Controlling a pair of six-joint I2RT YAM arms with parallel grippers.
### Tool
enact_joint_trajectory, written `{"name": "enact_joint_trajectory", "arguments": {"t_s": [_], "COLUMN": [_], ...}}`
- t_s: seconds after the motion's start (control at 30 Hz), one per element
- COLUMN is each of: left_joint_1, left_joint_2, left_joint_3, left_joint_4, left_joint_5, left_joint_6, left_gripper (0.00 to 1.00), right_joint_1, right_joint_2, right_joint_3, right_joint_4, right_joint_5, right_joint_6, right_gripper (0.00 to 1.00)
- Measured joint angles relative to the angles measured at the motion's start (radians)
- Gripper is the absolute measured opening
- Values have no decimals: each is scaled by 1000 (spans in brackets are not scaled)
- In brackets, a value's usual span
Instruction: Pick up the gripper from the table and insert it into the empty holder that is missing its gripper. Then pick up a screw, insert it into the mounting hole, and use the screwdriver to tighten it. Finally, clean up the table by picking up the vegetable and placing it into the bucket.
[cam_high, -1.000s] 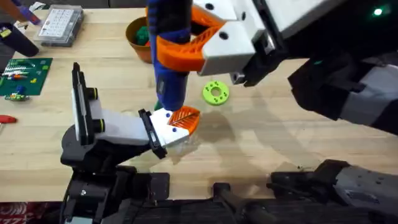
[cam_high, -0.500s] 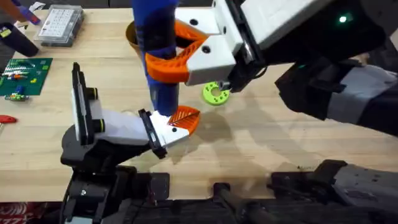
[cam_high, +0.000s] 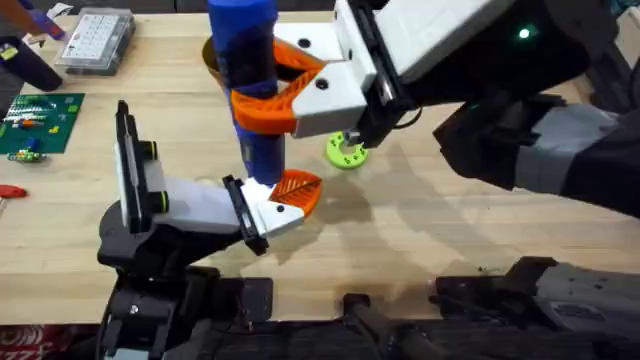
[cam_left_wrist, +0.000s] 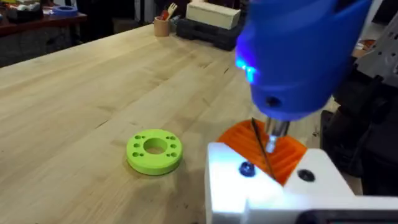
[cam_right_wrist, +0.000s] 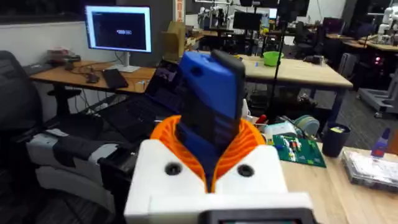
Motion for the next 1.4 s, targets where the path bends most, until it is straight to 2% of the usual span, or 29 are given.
{"name": "enact_joint_trajectory", "arguments": {"t_s": [1.4], "left_joint_1": [0], "left_joint_2": [0], "left_joint_3": [0], "left_joint_4": [0], "left_joint_5": [0], "left_joint_6": [0], "left_gripper": [4], "right_joint_1": [0], "right_joint_2": [36], "right_joint_3": [0], "right_joint_4": [-15], "right_joint_5": [0], "right_joint_6": [-28], "right_gripper": [23]}}
